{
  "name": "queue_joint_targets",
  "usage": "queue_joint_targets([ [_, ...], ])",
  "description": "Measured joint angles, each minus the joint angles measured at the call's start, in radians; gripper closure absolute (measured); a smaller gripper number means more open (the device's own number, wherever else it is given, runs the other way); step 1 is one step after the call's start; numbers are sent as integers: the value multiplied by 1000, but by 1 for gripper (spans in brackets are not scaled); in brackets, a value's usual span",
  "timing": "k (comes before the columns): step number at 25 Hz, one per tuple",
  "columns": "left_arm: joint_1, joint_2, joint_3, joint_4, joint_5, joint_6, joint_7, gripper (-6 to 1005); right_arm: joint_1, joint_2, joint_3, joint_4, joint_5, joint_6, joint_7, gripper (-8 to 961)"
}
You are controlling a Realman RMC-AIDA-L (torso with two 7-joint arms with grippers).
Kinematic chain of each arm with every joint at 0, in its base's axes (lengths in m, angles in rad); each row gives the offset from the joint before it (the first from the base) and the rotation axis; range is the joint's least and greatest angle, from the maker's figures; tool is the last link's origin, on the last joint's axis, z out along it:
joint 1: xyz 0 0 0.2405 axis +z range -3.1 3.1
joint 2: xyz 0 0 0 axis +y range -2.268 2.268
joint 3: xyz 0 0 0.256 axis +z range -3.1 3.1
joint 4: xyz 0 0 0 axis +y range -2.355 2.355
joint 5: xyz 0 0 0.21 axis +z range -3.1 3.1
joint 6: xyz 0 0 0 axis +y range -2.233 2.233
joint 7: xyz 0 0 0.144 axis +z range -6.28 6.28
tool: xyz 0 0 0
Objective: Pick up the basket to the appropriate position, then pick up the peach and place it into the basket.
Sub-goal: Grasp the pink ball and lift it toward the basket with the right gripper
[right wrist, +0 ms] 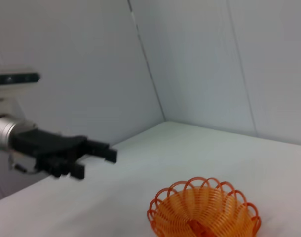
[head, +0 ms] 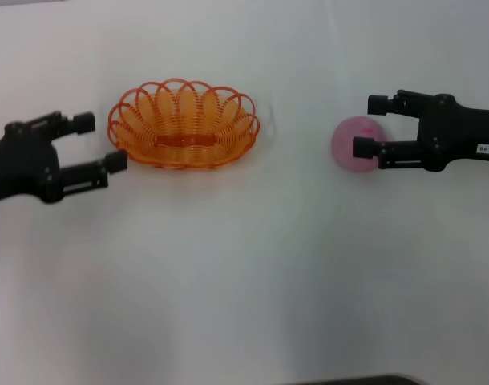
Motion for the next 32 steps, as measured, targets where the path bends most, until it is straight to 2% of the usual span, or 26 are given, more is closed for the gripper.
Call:
queue_joint_targets([
  [8, 77, -6, -11, -4, 35, 10, 119, 175, -1, 6, 53, 1, 2, 9, 38, 12],
  [13, 103, -7, -16, -22, 36, 11, 171, 175, 0, 6, 58, 1, 2, 30, 49, 12],
  [32, 105, -6, -30, -49, 35, 27, 208, 176, 17, 8, 50, 8, 6, 29, 78, 11],
])
